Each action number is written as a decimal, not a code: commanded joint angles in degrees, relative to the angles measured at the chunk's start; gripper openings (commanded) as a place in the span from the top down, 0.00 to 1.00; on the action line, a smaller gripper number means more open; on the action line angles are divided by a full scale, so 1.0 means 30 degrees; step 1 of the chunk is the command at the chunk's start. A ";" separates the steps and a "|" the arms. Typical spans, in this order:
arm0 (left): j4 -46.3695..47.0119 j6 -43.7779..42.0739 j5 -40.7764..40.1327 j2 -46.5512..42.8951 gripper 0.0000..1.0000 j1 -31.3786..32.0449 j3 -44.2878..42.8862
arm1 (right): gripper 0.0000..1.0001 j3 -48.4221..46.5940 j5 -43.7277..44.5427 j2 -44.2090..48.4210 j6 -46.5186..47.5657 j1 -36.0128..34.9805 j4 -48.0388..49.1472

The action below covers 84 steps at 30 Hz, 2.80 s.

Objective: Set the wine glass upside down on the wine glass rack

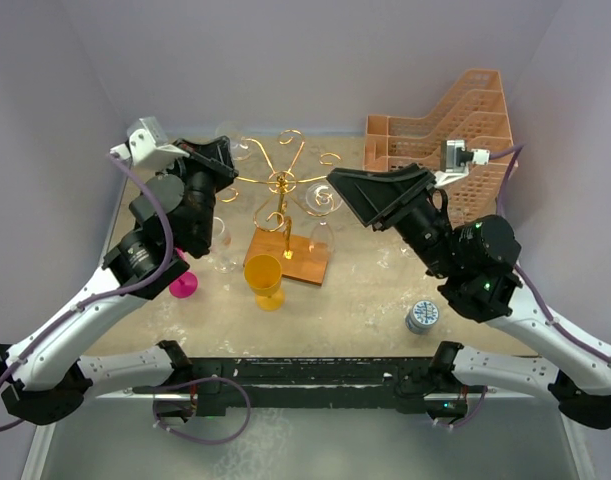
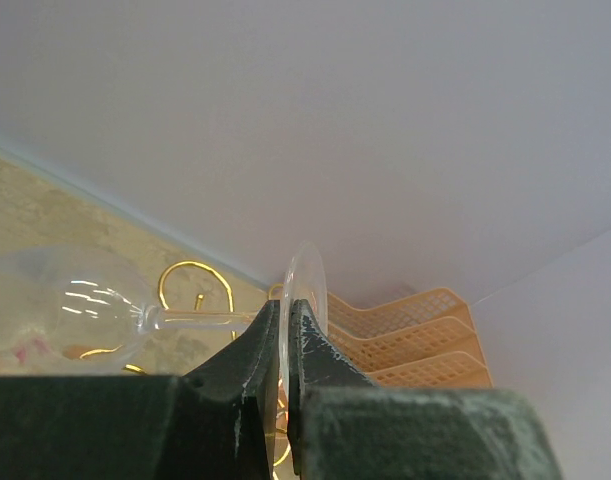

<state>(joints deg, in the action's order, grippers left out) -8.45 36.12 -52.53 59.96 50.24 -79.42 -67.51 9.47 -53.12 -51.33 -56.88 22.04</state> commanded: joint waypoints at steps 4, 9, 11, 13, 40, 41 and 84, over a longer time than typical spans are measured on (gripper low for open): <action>0.0107 0.2463 0.4696 0.0291 1.00 -0.3080 0.0851 | 0.28 0.1129 0.0427 0.1667 -0.0832 -0.0023 0.1384; -0.0268 0.3266 0.7298 0.0931 1.00 -0.4001 0.0632 | 0.30 0.1642 0.0300 0.1980 -0.1062 -0.0023 0.1330; -0.0232 0.3444 0.7867 0.1009 1.00 -0.4017 0.0715 | 0.30 0.1763 0.0353 0.2054 -0.1138 -0.0023 0.1228; -0.0259 0.3695 0.8237 0.1013 1.00 -0.4031 0.0840 | 0.30 0.1881 0.0455 0.2160 -0.1159 -0.0023 0.1157; 0.3050 0.6660 1.3054 0.3567 1.00 -0.7580 0.1038 | 0.31 0.2444 0.1067 0.2737 -0.1713 -0.0023 0.0386; 0.3043 0.6715 1.2988 0.3607 1.00 -0.7650 0.1053 | 0.30 0.2479 0.1123 0.2770 -0.1722 -0.0023 0.0361; -0.0718 0.6562 1.1709 0.1280 0.98 -0.8781 0.3097 | 0.33 0.3082 0.3690 0.2437 -0.2136 -0.0023 -0.2313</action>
<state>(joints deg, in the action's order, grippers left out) -11.29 56.90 -16.73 64.95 24.38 -69.41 -58.63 18.79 -46.37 -57.10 -56.88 13.78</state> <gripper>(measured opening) 0.010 0.677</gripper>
